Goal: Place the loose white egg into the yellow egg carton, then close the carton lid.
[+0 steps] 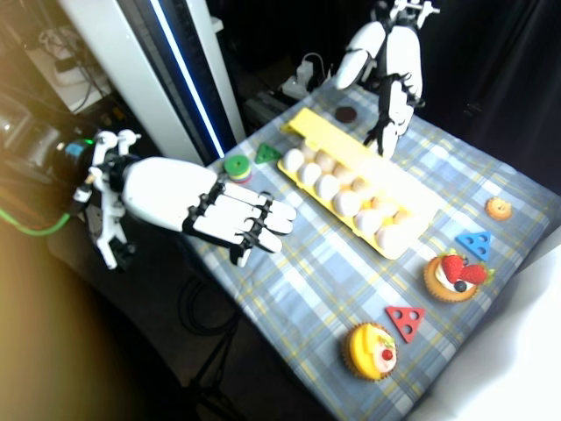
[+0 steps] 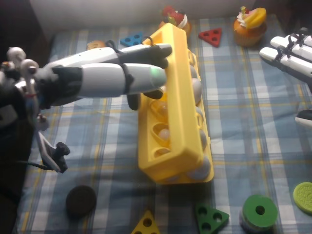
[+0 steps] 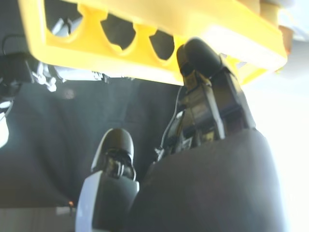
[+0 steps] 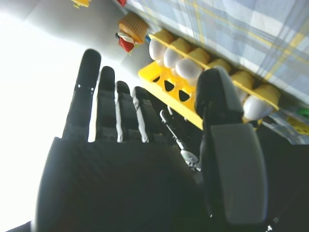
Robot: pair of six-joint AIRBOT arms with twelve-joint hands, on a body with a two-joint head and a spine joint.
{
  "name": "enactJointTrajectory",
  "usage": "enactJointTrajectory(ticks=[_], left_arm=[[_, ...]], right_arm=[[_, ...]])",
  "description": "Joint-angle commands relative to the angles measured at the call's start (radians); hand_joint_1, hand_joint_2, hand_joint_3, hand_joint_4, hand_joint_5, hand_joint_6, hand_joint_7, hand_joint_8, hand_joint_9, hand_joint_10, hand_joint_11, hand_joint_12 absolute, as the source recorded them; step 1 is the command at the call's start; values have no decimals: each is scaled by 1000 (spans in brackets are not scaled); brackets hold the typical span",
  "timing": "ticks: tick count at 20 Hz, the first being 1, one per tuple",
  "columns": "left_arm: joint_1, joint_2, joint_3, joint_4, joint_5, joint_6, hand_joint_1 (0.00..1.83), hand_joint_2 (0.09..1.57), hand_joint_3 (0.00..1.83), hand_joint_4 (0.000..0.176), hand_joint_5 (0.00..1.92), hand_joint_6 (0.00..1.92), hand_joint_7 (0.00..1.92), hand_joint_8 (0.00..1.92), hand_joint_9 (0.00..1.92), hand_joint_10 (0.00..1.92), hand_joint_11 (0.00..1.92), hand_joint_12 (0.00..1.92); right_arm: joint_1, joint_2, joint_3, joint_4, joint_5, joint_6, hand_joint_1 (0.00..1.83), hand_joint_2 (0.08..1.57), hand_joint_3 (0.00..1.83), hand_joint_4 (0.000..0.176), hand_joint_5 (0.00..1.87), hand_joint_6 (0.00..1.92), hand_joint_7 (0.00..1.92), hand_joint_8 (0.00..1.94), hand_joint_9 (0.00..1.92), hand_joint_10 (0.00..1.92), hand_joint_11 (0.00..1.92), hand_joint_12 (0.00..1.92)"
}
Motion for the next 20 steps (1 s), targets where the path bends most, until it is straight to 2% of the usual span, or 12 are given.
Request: enactJointTrajectory(ticks=[1,3,4,5,7,9,13,14,15,16,17,20], left_arm=[[-27,-26,17,34,-35,-48,55,1325,2,0,0,0,217,30,174,807,149,1767],[-52,-53,33,79,13,-58,59,1344,3,0,0,0,417,106,328,1116,377,1755],[-65,-63,37,112,39,-59,44,1364,4,0,11,2,439,85,388,1010,445,1661],[-85,-72,37,152,66,-59,63,1372,2,0,31,5,380,35,318,766,261,1604],[-92,-73,33,171,70,-59,44,1372,0,0,49,3,344,2,302,528,121,1582],[-91,-57,28,155,53,-59,44,1362,0,0,68,4,279,0,258,455,23,1611],[-91,-11,15,112,-9,-60,29,1385,2,0,72,9,100,0,71,271,0,1340],[-93,5,8,104,-27,-60,5,1384,0,0,30,4,76,0,51,262,0,1403],[-97,24,-1,102,-43,-60,0,1379,0,0,28,5,87,5,64,290,0,1516],[-102,42,-10,102,-54,-60,0,1378,0,0,27,4,151,18,72,620,0,1732],[-106,64,-21,102,-67,-59,0,1369,0,0,37,7,254,52,140,845,80,1781],[-108,121,-61,51,-107,0,0,1326,0,8,38,3,202,6,74,654,2,1641]], right_arm=[[3,7,3,-5,117,-4,703,1279,2,0,0,0,2,0,0,297,0,1506],[2,7,3,-4,117,-4,685,1288,5,0,0,0,0,0,0,267,0,1529],[2,7,3,-4,117,-4,695,1285,3,0,0,0,0,0,0,219,0,1514],[2,7,3,-4,117,-4,694,1287,4,0,0,0,0,0,0,270,0,1565],[2,7,3,-4,117,-4,692,1284,2,0,0,0,0,0,0,232,0,1557],[1,7,3,-4,117,-4,697,1284,1,0,0,0,0,0,0,184,0,1532],[-3,7,3,-1,122,-4,676,1292,2,0,0,0,0,0,0,235,0,1549],[-5,8,2,1,124,-4,671,1289,1,0,0,0,0,0,0,265,0,1559],[-6,9,1,3,129,-4,687,1290,1,0,0,0,0,0,0,281,0,1565],[-9,11,-1,4,135,-4,690,1294,2,0,0,0,0,0,0,305,0,1571],[-13,15,-5,4,143,-4,695,1292,1,0,0,0,11,3,0,370,0,1599],[-35,33,-23,6,187,-4,638,1284,0,0,0,0,24,6,0,445,0,1524]])
